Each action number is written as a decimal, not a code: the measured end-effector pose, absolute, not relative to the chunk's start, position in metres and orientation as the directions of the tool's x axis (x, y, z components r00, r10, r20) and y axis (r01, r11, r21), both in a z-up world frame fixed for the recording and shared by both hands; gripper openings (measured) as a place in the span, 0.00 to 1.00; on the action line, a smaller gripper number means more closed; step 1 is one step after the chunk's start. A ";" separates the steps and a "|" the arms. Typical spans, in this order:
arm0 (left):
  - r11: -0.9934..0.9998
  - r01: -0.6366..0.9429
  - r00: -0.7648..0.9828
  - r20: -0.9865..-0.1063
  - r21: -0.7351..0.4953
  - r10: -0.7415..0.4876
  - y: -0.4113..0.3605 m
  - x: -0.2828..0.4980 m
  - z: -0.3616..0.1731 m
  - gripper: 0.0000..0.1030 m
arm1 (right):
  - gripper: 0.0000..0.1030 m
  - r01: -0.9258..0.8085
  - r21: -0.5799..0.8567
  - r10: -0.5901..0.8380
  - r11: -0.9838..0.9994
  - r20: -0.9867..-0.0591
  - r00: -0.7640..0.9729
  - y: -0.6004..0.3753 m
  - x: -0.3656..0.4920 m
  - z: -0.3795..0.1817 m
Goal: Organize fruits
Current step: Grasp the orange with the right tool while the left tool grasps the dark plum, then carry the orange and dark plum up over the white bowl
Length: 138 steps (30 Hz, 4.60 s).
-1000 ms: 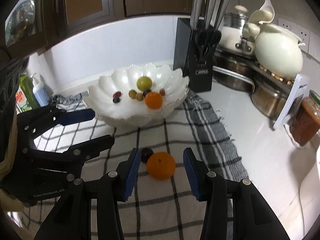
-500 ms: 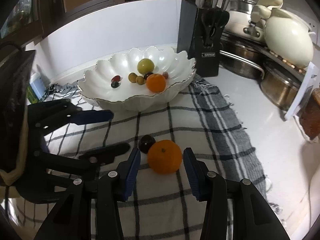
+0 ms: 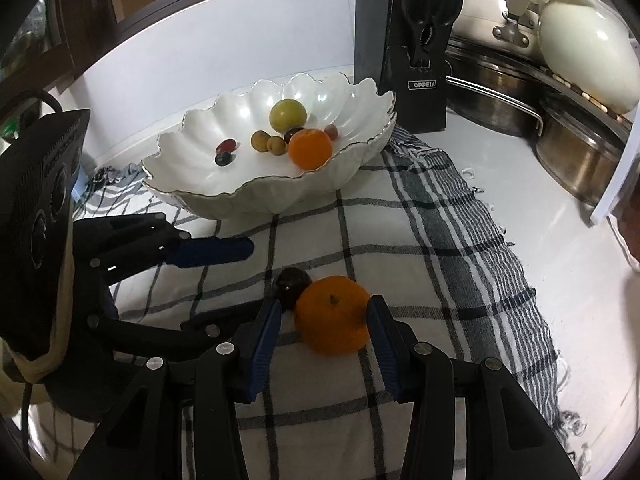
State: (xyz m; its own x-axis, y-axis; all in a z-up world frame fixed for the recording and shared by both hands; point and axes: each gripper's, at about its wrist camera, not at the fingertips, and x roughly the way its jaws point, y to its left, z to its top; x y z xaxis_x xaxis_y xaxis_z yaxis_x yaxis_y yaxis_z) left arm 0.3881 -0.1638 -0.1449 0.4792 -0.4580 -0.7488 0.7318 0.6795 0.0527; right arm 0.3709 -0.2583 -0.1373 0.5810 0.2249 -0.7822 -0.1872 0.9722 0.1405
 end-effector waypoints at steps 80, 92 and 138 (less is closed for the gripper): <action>0.832 0.541 0.473 -0.773 -0.123 -0.422 -0.149 0.384 -0.149 0.28 | 0.44 -0.112 0.200 0.228 0.973 -0.779 0.585 -0.273 0.367 -0.147; 0.864 0.493 0.549 -0.733 -0.106 -0.403 -0.134 0.371 -0.125 0.27 | 0.44 -0.122 0.175 0.213 0.977 -0.754 0.622 -0.268 0.360 -0.132; 0.964 0.268 0.822 -0.522 0.002 -0.227 -0.069 0.435 -0.015 0.27 | 0.44 -0.252 0.117 0.274 0.961 -0.557 0.784 -0.220 0.447 -0.031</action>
State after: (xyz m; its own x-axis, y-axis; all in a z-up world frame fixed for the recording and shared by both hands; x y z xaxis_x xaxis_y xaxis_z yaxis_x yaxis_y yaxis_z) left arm 0.4353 -0.0692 -0.0148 0.8222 -0.2270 -0.5220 0.2676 0.9635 0.0025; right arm 0.4471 -0.2197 -0.0312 0.7843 0.2737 -0.5568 -0.2519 0.9606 0.1174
